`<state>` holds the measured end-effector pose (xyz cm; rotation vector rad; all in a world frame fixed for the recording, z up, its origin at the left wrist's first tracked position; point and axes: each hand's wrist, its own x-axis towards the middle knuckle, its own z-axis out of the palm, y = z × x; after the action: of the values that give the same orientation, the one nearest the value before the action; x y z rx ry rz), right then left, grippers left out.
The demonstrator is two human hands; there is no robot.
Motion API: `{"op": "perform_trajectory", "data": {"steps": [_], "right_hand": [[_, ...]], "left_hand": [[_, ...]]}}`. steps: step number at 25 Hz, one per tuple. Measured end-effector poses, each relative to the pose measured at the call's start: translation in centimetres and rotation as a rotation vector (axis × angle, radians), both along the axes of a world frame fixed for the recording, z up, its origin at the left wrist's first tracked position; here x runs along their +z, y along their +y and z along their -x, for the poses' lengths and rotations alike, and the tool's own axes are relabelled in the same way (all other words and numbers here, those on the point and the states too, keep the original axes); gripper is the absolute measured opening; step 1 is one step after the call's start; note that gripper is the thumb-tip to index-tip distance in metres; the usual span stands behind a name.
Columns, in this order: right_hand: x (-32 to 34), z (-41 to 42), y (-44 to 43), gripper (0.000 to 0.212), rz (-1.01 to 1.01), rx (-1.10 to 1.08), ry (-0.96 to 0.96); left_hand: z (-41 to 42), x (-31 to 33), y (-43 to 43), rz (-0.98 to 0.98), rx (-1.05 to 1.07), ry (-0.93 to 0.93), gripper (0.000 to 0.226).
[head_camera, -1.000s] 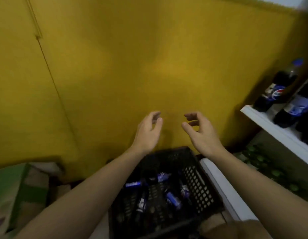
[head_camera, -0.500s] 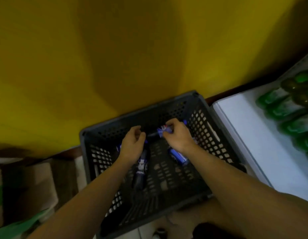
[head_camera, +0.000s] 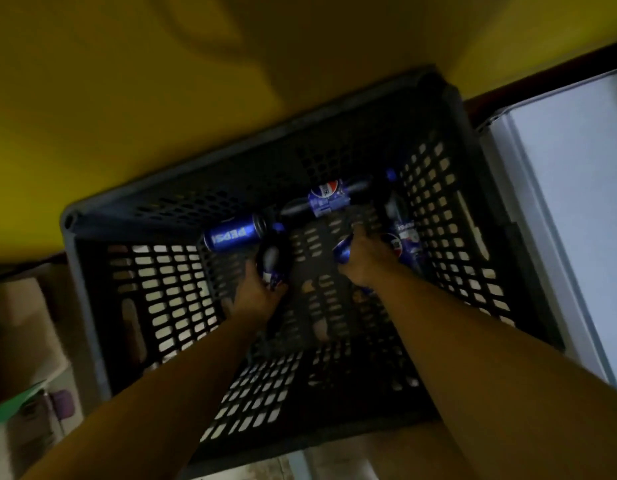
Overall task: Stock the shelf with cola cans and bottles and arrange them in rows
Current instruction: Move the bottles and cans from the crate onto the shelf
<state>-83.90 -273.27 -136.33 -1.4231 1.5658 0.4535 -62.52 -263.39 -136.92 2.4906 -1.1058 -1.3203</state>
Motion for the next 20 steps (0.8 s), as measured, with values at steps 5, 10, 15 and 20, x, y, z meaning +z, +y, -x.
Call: {"op": "perform_trajectory", "data": {"steps": [5,10,15,20], "right_hand": [[-1.7,-1.0,1.0,0.1,0.134,0.186,0.092],[1.3,0.5,-0.6,0.102,0.025,0.027,-0.154],[10.5,-0.1,-2.7,0.103,-0.043,-0.42,-0.382],[25.3,0.6,-0.1,0.063,0.153,-0.682,-0.543]], "left_hand": [[0.7,-1.3,-0.2,0.092,0.031,-0.084,0.091],[0.7,0.1,0.1,0.175,0.122,0.046,0.089],[1.3,8.6,-1.5,0.471,0.066,0.263,0.09],[1.9,22.3,-4.8,0.836,-0.141,0.397,0.086]]}}
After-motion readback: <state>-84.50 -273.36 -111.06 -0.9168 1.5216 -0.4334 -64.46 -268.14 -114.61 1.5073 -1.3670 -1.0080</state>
